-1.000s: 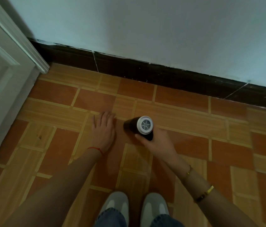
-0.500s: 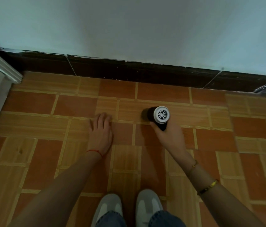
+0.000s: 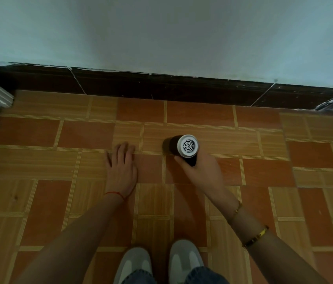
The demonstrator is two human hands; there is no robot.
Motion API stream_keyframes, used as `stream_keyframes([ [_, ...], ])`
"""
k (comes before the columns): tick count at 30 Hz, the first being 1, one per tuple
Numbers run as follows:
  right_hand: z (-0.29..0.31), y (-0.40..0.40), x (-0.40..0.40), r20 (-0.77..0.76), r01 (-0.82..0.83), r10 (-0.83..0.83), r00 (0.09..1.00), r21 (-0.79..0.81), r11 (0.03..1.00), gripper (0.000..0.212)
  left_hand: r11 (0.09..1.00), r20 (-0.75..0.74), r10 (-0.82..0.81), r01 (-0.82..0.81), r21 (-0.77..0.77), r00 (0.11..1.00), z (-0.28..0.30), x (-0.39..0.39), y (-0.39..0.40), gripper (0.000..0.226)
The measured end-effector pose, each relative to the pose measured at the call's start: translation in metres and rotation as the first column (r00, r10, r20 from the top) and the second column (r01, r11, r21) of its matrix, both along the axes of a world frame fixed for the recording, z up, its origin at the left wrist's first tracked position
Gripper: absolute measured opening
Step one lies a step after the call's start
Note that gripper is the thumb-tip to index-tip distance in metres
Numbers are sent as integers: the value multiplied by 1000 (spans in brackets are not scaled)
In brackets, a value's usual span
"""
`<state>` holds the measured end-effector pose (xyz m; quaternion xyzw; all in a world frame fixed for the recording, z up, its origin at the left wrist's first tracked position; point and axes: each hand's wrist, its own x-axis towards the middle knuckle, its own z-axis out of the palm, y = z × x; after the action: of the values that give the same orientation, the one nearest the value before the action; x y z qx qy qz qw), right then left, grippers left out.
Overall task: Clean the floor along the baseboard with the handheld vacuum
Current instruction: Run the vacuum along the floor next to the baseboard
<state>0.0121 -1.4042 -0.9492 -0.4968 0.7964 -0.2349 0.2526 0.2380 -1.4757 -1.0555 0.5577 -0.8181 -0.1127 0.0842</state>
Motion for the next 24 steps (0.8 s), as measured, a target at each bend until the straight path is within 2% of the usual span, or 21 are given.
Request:
stream_keyframes([
  [6, -1, -31, -17, -37, 77, -79, 996, -49, 996, 62, 1000, -36, 2, -3, -14, 999, -1, 2, -2, 49],
  [10, 4, -58, -26, 2, 98, -98, 995, -94, 991, 65, 1000, -52, 2, -3, -17, 999, 1, 2, -3, 50],
  [14, 6, -85, -19, 43, 67, -63, 997, -107, 992, 63, 1000, -49, -5, 4, -25, 999, 3, 3, -3, 50],
  [21, -2, -97, 19, 126, -134, 143, 982, -79, 988, 68, 999, -34, -8, 7, -36, 999, 6, 3, -3, 51],
  [24, -6, -88, 28, 197, -87, 99, 975, -68, 994, 57, 1000, -21, -6, 5, -19, 1000, 6, 3, -3, 51],
])
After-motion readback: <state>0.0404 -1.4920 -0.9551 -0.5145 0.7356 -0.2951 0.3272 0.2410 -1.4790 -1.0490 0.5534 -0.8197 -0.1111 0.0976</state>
